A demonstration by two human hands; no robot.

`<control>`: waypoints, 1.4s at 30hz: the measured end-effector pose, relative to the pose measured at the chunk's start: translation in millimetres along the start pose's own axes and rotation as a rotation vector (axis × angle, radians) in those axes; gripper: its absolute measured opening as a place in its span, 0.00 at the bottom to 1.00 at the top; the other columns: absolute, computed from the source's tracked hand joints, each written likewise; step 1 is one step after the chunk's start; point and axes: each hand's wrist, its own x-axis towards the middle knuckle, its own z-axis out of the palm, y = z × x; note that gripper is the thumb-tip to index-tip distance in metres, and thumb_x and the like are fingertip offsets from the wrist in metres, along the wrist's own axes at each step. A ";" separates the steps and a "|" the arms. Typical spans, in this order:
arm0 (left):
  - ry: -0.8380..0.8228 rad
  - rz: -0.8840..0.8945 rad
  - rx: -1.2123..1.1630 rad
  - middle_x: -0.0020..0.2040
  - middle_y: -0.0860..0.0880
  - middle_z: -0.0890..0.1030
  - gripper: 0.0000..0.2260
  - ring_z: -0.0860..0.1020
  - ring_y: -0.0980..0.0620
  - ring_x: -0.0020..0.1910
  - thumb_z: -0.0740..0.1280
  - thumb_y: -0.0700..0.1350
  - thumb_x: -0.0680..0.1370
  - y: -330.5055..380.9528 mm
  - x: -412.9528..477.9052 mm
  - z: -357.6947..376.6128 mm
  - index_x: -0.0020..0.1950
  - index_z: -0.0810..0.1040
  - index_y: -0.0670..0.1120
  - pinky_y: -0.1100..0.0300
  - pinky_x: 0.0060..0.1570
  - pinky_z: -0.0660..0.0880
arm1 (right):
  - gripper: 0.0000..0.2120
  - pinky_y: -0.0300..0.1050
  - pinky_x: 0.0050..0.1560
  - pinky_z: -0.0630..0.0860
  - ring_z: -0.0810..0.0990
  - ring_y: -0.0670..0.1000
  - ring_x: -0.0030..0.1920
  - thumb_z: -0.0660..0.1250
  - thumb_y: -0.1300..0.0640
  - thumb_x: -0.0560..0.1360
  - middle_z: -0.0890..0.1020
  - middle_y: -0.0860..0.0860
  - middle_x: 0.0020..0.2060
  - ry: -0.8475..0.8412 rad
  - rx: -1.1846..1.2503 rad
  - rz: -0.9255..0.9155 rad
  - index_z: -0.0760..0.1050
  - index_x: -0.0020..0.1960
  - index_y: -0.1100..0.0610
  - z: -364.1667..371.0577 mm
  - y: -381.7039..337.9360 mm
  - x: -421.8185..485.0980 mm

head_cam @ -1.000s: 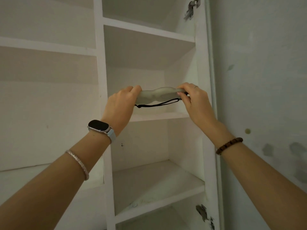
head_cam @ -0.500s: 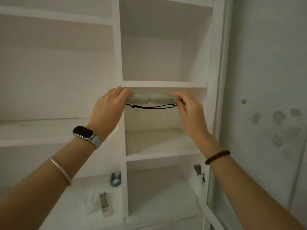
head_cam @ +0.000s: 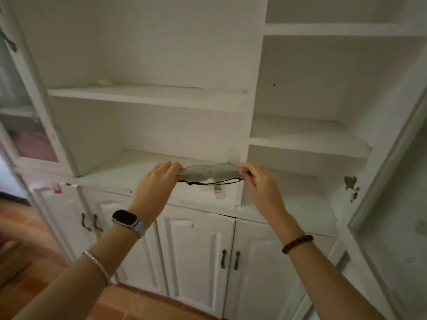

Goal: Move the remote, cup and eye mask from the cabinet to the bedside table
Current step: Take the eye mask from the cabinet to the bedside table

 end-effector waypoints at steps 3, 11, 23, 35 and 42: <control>-0.066 -0.112 0.013 0.40 0.45 0.77 0.07 0.75 0.44 0.37 0.70 0.35 0.73 -21.2 -67.1 -5.2 0.49 0.76 0.41 0.53 0.30 0.73 | 0.08 0.44 0.47 0.76 0.79 0.49 0.47 0.63 0.58 0.79 0.80 0.50 0.49 -0.117 0.069 -0.010 0.77 0.56 0.54 44.4 -15.9 -35.1; -0.146 -0.466 0.036 0.42 0.46 0.77 0.05 0.76 0.45 0.39 0.68 0.38 0.75 -49.1 -246.0 -60.7 0.50 0.75 0.42 0.51 0.35 0.75 | 0.07 0.50 0.47 0.79 0.80 0.50 0.46 0.63 0.57 0.79 0.80 0.51 0.48 -0.429 0.235 -0.098 0.76 0.56 0.55 138.2 -97.2 -119.7; -0.016 -0.992 0.115 0.39 0.50 0.75 0.01 0.73 0.50 0.34 0.56 0.44 0.82 -31.6 -476.0 -217.8 0.50 0.65 0.49 0.56 0.30 0.71 | 0.04 0.33 0.39 0.70 0.76 0.43 0.41 0.60 0.55 0.81 0.77 0.44 0.40 -0.784 0.551 -0.137 0.72 0.53 0.51 223.2 -308.9 -247.2; 0.165 -1.340 0.362 0.41 0.52 0.75 0.06 0.73 0.55 0.37 0.60 0.42 0.80 -14.8 -637.8 -332.4 0.56 0.72 0.46 0.70 0.33 0.66 | 0.07 0.29 0.38 0.70 0.76 0.38 0.37 0.60 0.55 0.81 0.76 0.39 0.38 -1.031 0.752 -0.383 0.75 0.55 0.53 289.3 -490.0 -347.7; 0.208 -1.547 0.470 0.42 0.52 0.77 0.06 0.74 0.54 0.39 0.59 0.43 0.81 -41.7 -687.1 -364.6 0.57 0.72 0.47 0.66 0.34 0.64 | 0.07 0.33 0.37 0.74 0.78 0.40 0.38 0.61 0.55 0.81 0.76 0.38 0.37 -1.200 0.824 -0.515 0.76 0.55 0.53 356.9 -572.2 -370.8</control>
